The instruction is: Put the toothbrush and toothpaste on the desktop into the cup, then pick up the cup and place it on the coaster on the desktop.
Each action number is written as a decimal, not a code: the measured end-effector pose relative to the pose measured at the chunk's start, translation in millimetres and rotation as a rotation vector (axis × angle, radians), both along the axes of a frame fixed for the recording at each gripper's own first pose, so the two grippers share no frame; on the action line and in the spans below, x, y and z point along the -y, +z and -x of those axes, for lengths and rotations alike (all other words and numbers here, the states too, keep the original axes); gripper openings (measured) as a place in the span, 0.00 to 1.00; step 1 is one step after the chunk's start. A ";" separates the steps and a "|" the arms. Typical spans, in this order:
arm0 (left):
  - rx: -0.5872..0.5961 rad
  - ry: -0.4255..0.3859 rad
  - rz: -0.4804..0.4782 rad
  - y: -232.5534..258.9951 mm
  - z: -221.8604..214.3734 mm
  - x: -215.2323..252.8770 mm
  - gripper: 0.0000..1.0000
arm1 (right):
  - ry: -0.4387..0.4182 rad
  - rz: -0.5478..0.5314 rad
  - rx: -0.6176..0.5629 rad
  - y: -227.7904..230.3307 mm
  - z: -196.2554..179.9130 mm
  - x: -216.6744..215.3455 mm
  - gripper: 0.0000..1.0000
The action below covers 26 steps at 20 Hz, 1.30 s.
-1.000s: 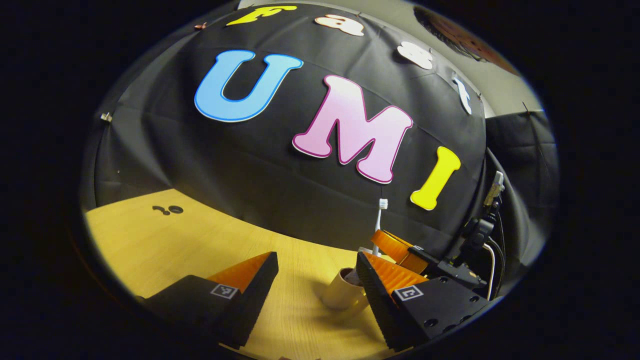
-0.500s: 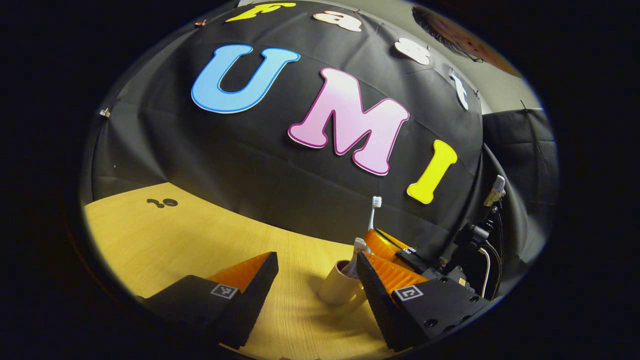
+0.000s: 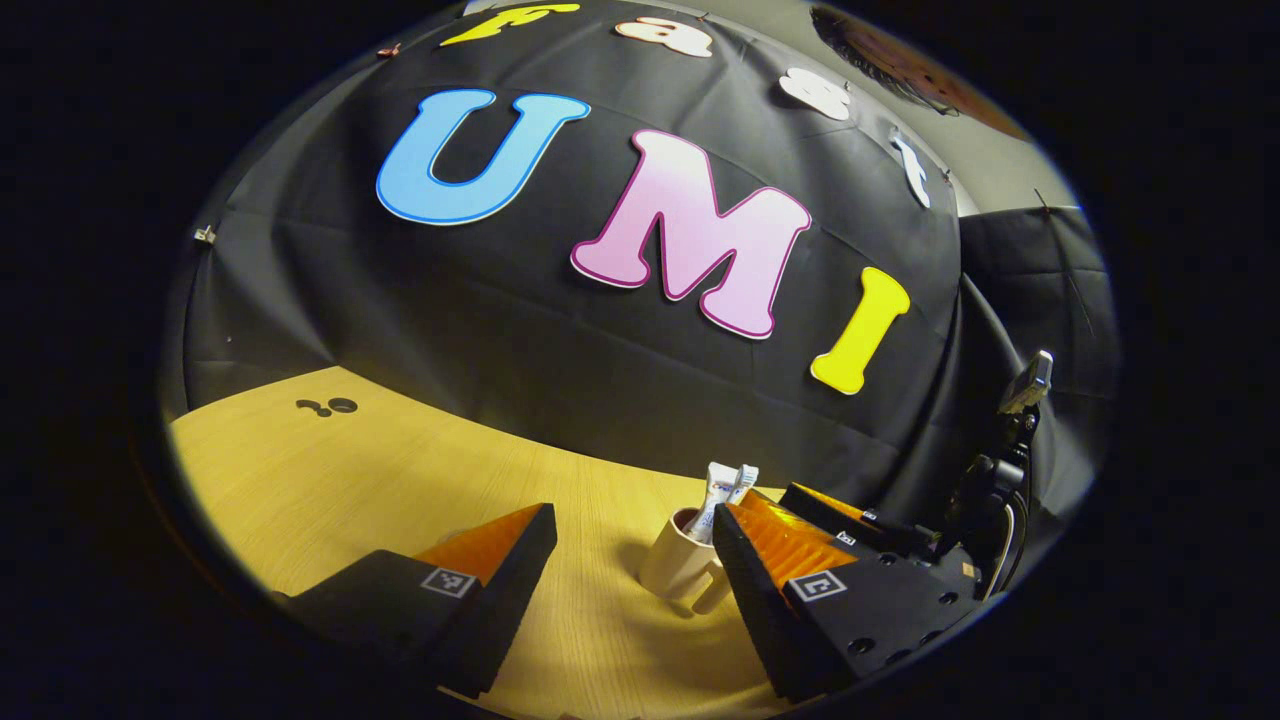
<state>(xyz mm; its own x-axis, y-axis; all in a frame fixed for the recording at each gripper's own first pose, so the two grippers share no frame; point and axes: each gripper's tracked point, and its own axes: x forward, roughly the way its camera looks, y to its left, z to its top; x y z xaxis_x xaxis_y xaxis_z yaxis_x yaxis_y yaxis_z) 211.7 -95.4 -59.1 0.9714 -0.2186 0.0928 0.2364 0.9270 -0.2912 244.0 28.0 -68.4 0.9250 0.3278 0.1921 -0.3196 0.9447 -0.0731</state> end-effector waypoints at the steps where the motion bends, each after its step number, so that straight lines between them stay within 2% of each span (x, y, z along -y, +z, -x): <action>1: -0.004 0.009 -0.002 -1.3 3.1 -3.3 0.97 | -0.003 -0.002 -0.030 -0.6 1.7 1.4 0.83; 3: -0.012 0.029 -0.006 -2.9 11.0 -12.1 0.98 | -0.016 0.000 -0.083 1.5 3.4 4.0 0.83; 8: -0.052 0.089 0.011 -12.4 33.6 -38.4 0.97 | -0.019 0.020 -0.256 3.9 7.3 6.0 0.95; 12: -0.071 0.145 0.026 -17.6 52.2 -64.3 0.97 | -0.030 -0.015 -0.438 -12.4 5.0 4.5 0.96; 19: -0.112 0.240 -0.026 -29.2 81.1 -113.7 0.97 | -0.072 0.077 -0.815 -75.5 -7.7 4.4 0.97; 21: -0.129 0.281 -0.068 -39.2 88.1 -132.3 0.97 | -0.067 0.086 -0.906 -86.1 -10.2 0.6 0.97; 24: -0.163 0.307 -0.062 -49.2 98.9 -148.6 0.97 | -0.075 0.119 -0.985 -96.7 -19.3 -3.0 0.97; 26: -0.181 0.324 -0.060 -56.1 105.5 -159.4 0.97 | -0.083 0.190 -1.043 -107.8 -21.2 -1.2 0.97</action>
